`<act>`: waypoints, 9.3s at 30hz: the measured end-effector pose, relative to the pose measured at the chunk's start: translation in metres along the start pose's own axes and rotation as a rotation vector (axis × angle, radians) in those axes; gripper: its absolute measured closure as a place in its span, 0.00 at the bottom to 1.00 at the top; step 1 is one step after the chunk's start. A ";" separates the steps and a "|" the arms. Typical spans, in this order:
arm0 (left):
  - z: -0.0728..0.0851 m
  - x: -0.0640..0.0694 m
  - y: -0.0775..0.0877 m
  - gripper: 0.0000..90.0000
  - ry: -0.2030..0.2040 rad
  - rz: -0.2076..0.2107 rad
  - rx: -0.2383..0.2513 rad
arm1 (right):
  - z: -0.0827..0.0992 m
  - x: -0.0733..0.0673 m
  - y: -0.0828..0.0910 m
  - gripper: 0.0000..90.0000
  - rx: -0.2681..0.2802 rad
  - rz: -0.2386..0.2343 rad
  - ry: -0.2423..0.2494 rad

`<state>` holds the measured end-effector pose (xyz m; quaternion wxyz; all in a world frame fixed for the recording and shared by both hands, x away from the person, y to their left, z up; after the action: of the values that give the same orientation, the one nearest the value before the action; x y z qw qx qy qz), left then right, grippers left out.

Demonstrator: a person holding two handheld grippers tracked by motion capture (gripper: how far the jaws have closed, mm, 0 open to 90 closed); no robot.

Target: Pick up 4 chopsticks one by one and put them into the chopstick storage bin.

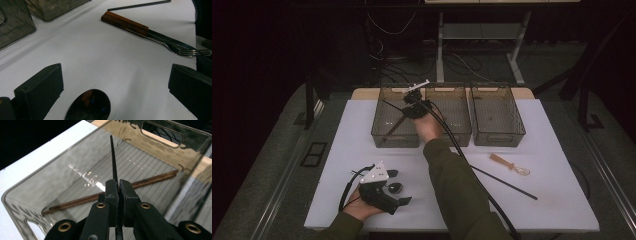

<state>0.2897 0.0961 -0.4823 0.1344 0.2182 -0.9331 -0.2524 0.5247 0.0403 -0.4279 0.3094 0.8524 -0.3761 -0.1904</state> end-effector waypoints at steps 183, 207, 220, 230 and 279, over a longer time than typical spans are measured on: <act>0.003 -0.001 0.001 0.00 -0.010 -0.019 -0.020 | 0.181 0.094 0.243 0.95 0.200 -0.204 0.083; 0.003 0.000 0.001 0.00 -0.002 -0.018 -0.018 | 0.132 0.067 0.193 0.95 0.217 -0.187 0.084; 0.002 0.001 0.001 0.00 0.004 -0.018 -0.009 | 0.094 0.053 0.157 0.95 0.206 -0.144 0.067; 0.002 0.001 0.001 0.00 0.004 -0.016 -0.007 | 0.061 0.041 0.127 0.95 0.185 -0.113 0.055; 0.002 0.002 0.000 0.00 -0.032 0.001 -0.019 | 0.004 0.010 0.020 0.59 0.048 -0.045 0.020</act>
<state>0.2874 0.0961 -0.4842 0.1218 0.2125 -0.9327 -0.2647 0.5183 0.0211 -0.4189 0.2885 0.8696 -0.3581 -0.1796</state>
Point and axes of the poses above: each handheld gripper's, and its own axes: y roughly backward along the jaws, z roughly out of its underside, x roughly to its right, the point moved 8 cm from there along -y, roughly forward along the jaws
